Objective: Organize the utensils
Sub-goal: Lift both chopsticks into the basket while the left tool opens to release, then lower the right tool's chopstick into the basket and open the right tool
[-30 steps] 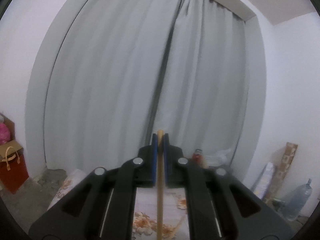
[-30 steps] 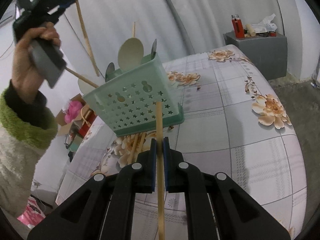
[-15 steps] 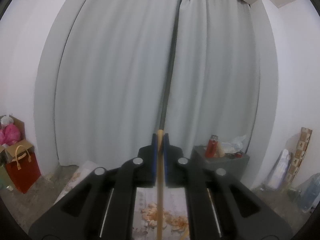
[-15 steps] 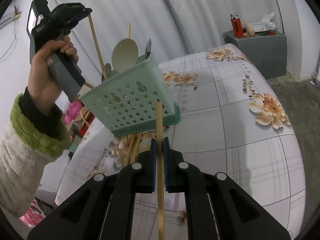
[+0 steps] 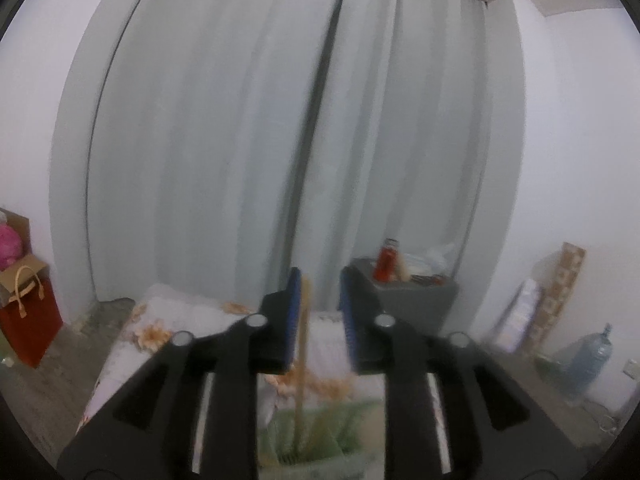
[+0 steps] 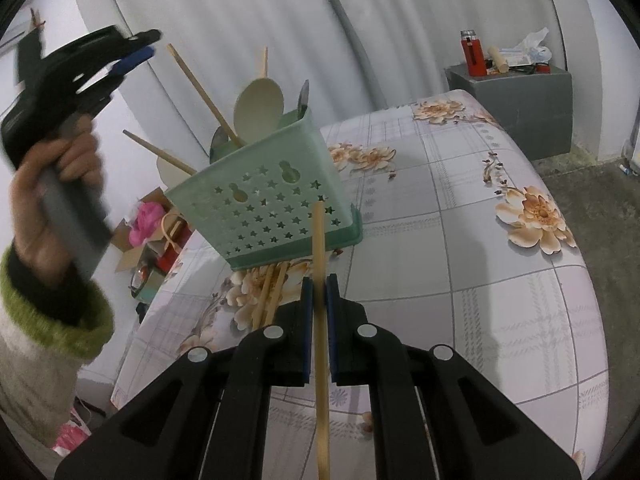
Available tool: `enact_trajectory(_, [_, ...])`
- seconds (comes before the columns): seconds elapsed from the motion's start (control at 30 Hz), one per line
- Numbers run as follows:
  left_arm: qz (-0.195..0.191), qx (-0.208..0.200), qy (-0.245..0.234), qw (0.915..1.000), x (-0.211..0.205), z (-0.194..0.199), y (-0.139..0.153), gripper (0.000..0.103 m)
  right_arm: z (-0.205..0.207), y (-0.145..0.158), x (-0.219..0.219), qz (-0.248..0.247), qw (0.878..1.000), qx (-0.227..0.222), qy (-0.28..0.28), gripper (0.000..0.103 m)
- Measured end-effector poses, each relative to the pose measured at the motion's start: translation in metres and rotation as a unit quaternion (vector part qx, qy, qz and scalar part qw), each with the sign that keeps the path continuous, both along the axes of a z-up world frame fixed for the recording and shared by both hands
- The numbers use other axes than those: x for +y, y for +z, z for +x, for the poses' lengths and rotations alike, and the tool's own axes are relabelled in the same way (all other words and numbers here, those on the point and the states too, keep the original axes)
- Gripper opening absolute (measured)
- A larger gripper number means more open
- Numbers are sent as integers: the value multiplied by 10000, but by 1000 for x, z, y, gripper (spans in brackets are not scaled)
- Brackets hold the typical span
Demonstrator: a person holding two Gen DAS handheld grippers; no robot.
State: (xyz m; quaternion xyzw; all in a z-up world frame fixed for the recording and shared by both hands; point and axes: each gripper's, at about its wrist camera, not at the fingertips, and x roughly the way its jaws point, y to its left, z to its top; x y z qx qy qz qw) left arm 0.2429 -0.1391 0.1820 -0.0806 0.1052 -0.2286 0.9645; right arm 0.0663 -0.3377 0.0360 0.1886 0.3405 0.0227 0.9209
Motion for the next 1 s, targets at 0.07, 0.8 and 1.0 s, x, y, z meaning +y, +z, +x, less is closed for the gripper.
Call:
enact_trajectory(0.07, [19,58,-125,9999,14,-17,0,29,-1,1,3,-19,10000,3,24,7])
enact_trajectory(0.8, [1167,1701,45,9785,82,-94,-123,67,-17,59,21,-328,9973,-656,7,7])
enact_trajectory(1.0, [1155,1884,188,9751,91,-87,-143,75,4,115,21,-341,9893,-1415,81,7])
